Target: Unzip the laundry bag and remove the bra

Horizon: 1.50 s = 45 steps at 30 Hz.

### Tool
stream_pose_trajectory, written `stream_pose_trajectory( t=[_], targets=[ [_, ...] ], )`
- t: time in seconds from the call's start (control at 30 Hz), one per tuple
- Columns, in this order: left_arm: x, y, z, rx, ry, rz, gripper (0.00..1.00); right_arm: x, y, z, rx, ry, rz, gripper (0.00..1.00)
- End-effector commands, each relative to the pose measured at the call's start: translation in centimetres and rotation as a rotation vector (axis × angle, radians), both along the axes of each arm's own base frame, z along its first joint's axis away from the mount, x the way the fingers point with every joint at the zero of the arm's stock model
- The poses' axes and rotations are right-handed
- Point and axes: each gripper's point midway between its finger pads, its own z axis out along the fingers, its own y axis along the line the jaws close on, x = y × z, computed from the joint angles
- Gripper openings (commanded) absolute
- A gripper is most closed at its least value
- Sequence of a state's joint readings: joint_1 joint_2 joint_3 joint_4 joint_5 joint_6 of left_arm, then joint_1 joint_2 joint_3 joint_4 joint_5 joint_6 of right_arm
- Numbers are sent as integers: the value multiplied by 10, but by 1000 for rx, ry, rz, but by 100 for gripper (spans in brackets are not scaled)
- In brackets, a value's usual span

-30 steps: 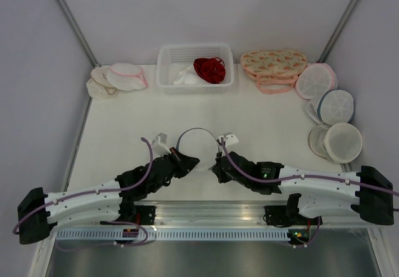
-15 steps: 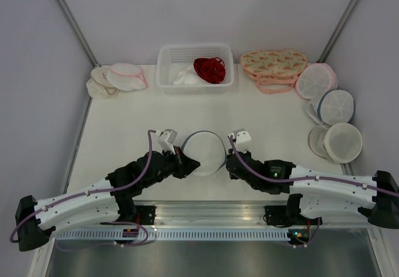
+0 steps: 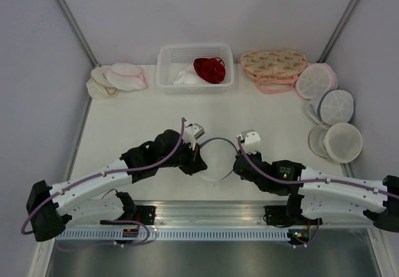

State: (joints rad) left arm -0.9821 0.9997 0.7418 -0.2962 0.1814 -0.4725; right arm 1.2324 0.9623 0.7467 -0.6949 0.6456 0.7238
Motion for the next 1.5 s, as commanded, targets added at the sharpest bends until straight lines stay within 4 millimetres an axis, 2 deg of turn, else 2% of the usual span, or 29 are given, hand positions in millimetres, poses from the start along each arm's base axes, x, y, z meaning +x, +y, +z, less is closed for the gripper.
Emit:
stream_pose_trajectory(
  t=[0.0,0.13,0.37,0.6,0.7,0.8,0.83,0.9,0.93,1.03,1.07,1.1,1.17,1.23,1.3,1.33,1.47],
  targets=[
    [-20,0,-3,62,25,-183,2,8,-19,13,-43,-57,-44,0],
    [-22,-2,-2,72,17,-232,2,8,-19,15,-35,-56,-43,0],
    [-42,-7,10,23,16,-380,2,9,-17,14,-39,-58,-41,0],
    [-61,-12,6,9,102,-503,2,12,-22,20,-58,-74,-63,0],
    [-57,-11,0,35,105,-478,2,12,-22,22,-52,-77,-63,1],
    [-44,-9,-4,75,81,-402,2,12,-21,23,-47,-75,-58,0],
    [-28,-8,-5,113,37,-322,5,12,-20,22,-42,-74,-57,0],
    [-9,-5,-4,144,4,-214,15,11,-19,20,-43,-69,-52,0],
    [7,-3,-1,166,-39,-138,15,11,-18,19,-44,-67,-51,0],
    [18,-9,9,146,-89,-117,16,10,-16,17,-35,-60,-50,1],
    [19,-11,11,145,-101,-124,20,10,-16,16,-36,-58,-46,0],
    [23,-12,7,163,-96,-116,33,9,-16,16,-34,-57,-45,0],
    [32,-13,6,185,-110,-79,49,9,-14,16,-18,-53,-42,1],
    [47,-7,2,216,-122,15,99,6,-10,14,-3,-42,-26,0],
    [57,1,3,226,-124,120,100,5,-8,12,6,-32,-21,0],
    [65,11,9,223,-150,197,100,5,-6,9,9,-27,-21,0],
    [66,34,28,123,-137,374,100,-3,6,-4,51,34,-1,0]
  ],
)
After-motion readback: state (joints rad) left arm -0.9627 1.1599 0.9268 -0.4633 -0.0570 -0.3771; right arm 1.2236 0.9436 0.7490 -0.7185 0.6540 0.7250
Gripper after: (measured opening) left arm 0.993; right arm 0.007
